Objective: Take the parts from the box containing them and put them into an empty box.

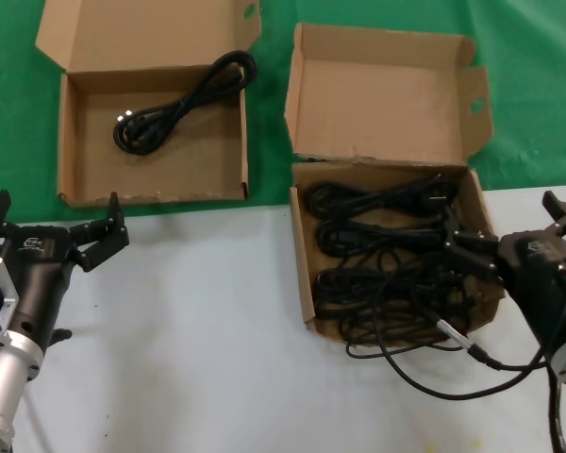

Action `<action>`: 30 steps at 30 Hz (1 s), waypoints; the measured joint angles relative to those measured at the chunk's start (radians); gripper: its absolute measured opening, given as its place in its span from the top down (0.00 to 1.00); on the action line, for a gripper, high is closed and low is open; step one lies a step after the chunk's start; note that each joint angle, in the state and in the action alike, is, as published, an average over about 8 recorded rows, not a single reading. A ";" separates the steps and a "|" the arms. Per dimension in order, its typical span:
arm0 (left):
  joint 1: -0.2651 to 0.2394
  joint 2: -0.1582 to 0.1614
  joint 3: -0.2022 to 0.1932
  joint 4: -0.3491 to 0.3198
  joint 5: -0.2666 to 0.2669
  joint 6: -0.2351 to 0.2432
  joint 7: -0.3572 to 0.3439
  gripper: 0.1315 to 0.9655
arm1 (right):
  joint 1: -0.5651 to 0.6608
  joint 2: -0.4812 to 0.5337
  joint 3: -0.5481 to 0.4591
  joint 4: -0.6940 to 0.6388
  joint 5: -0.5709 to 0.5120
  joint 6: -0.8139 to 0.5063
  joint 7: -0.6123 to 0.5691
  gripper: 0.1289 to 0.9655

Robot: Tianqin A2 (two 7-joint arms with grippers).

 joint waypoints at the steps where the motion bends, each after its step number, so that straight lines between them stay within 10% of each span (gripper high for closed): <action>1: 0.000 0.000 0.000 0.000 0.000 0.000 0.000 0.00 | 0.000 0.000 0.000 0.000 0.000 0.000 0.000 0.00; 30: 0.000 0.000 0.000 0.000 0.000 0.000 0.000 0.00 | 0.000 0.000 0.000 0.000 0.000 0.000 0.000 0.00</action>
